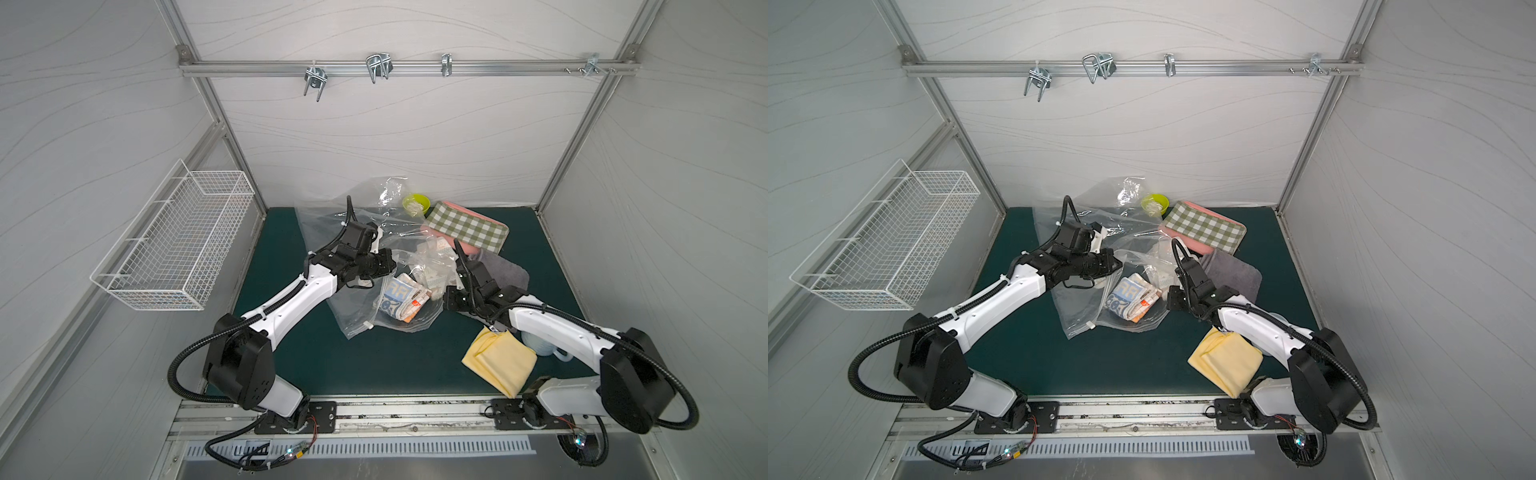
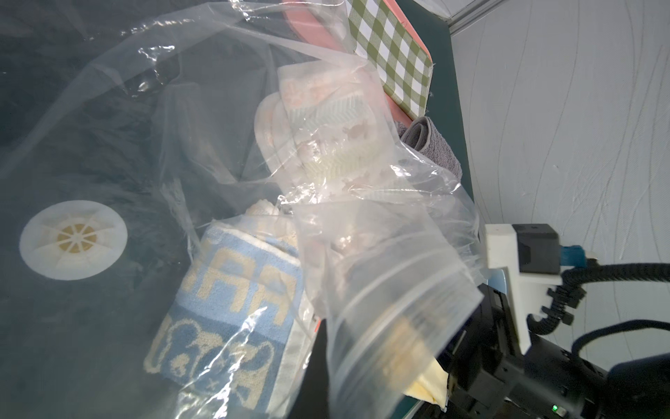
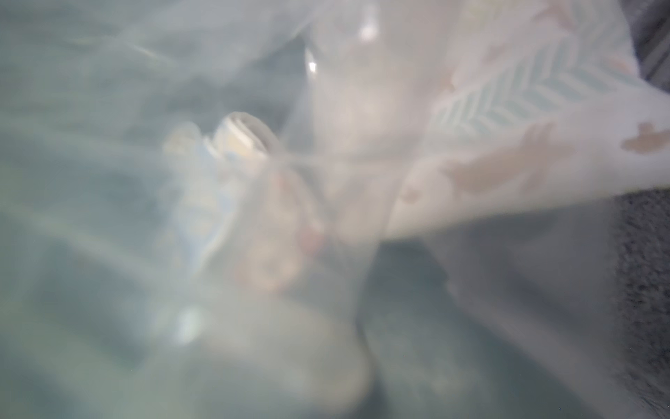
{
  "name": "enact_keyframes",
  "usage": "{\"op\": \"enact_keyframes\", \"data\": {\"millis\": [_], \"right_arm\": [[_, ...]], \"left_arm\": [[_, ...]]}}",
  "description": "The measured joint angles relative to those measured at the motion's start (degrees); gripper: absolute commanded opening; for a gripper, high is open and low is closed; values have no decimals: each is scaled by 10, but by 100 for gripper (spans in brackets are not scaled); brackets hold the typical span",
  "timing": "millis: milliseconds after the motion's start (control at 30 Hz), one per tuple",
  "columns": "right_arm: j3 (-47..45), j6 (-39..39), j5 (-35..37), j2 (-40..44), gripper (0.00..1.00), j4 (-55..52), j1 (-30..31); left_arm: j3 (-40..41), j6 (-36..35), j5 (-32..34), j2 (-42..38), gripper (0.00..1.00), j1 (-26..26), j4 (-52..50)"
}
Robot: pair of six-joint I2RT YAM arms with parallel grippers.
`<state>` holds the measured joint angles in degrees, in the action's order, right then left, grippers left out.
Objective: Place the folded towel into the vacuum bag
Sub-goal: Adjust the vacuum bag at the center of the board.
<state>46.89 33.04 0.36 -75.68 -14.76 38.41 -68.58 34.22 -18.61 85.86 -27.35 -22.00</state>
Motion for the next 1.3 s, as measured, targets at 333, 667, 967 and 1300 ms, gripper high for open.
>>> {"op": "enact_keyframes", "data": {"millis": [333,667,967,1300], "right_arm": [[161,-76,-143,8,0,17,-8],[246,-110,-196,-10,0,1,-64],[153,-65,-196,7,60,2,-125],[-6,41,-133,111,65,-11,-188]], "left_arm": [[-40,-52,12,0,0,46,-60],[-248,-159,112,-25,0,70,-172],[-66,-81,106,-39,0,72,-118],[26,16,41,7,0,72,-50]]}}
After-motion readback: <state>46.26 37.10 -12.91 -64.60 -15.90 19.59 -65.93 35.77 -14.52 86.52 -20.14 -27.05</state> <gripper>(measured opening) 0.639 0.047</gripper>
